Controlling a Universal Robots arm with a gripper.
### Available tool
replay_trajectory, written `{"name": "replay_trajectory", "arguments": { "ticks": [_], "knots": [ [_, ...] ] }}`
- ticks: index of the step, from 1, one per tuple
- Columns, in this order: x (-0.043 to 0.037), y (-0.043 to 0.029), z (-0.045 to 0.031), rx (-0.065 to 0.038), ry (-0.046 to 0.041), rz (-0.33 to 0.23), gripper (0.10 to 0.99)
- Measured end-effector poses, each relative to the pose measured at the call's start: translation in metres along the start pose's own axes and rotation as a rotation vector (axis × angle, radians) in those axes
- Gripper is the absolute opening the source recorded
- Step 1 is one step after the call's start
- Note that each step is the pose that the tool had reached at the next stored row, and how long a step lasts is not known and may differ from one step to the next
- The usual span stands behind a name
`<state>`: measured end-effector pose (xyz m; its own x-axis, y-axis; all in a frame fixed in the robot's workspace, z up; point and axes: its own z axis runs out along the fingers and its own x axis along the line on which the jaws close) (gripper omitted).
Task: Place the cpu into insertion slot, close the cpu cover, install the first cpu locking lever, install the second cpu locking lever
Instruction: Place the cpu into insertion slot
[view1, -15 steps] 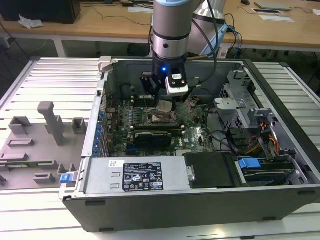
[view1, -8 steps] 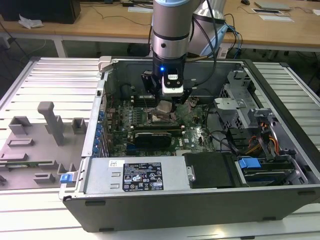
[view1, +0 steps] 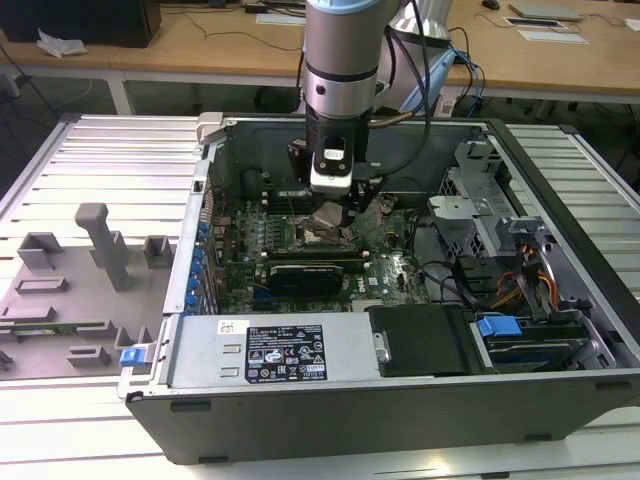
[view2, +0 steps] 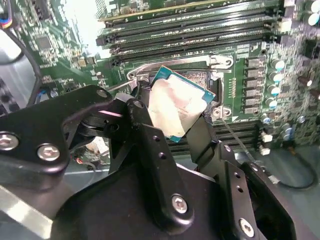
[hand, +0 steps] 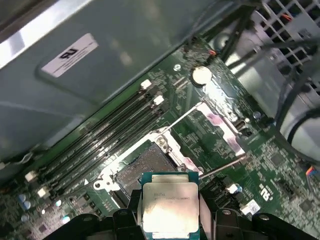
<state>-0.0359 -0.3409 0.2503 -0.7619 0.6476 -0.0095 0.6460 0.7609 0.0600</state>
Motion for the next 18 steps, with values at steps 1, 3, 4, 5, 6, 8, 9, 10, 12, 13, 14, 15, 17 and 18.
{"name": "replay_trajectory", "arguments": {
  "ticks": [1,3,4,5,6,8,9,10,12,13,14,15,17,18],
  "knots": [
    [0.0,0.0,0.0002,0.0,-0.0011,0.019,0.541],
    [0.0,0.0,0.0004,0.001,-0.0039,0.065,0.541],
    [0.0,0.0,0.0005,0.001,-0.0052,0.086,0.541],
    [0.0,0.0,0.0006,0.001,-0.0061,0.101,0.541],
    [0.0,-0.0001,0.0008,0.001,-0.0078,0.13,0.541],
    [0.0,0.0,0.001,0.002,-0.0097,0.161,0.541],
    [0.0,-0.0001,0.0011,0.002,-0.0108,0.18,0.541],
    [0.0,-0.0001,0.0012,0.002,-0.0119,0.197,0.541],
    [0.0,-0.0001,0.0014,0.002,-0.0139,0.23,0.541],
    [0.0,-0.0001,0.0016,0.003,-0.0153,0.255,0.541],
    [0.0,-0.0001,0.0017,0.003,-0.0162,0.269,0.541],
    [0.0,-0.0001,0.0018,0.003,-0.0173,0.288,0.541],
    [0.0,-0.0001,0.0022,0.003,-0.0203,0.339,0.541],
    [0.0,-0.0001,0.0024,0.003,-0.0213,0.354,0.541]
  ]
}}
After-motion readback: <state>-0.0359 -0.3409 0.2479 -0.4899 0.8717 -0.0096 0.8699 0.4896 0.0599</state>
